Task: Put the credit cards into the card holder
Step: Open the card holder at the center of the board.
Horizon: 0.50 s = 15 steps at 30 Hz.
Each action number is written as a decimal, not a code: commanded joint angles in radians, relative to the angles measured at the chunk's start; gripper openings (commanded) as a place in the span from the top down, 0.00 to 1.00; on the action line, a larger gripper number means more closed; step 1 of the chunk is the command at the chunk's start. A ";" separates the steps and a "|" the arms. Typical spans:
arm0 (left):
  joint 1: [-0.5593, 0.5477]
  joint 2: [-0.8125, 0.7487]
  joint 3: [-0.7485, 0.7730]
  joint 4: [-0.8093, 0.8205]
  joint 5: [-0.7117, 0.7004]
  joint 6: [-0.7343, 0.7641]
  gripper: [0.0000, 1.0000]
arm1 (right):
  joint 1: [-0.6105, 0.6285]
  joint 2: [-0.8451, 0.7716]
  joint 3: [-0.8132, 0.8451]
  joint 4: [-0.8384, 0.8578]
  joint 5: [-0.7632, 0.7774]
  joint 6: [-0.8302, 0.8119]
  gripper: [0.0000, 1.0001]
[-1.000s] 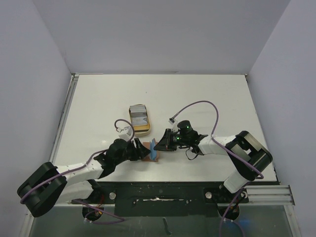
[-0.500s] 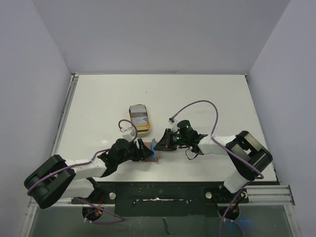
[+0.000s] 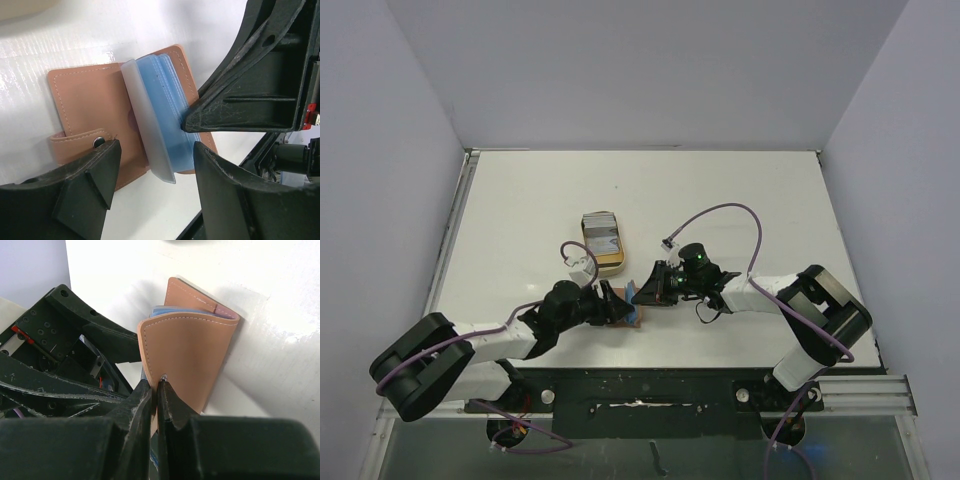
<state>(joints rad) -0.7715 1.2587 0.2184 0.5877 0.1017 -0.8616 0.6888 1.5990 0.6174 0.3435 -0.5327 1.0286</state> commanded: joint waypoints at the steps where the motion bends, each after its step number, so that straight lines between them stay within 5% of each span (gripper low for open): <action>1: -0.005 0.007 0.006 0.038 -0.018 0.003 0.41 | 0.008 -0.003 0.007 -0.025 0.009 -0.018 1.00; 15: -0.005 0.022 -0.007 0.010 -0.054 0.013 0.51 | 0.009 -0.002 -0.001 -0.014 0.007 -0.012 1.00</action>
<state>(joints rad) -0.7715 1.2636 0.2100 0.5755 0.0696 -0.8600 0.6888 1.5990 0.6174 0.3439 -0.5327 1.0290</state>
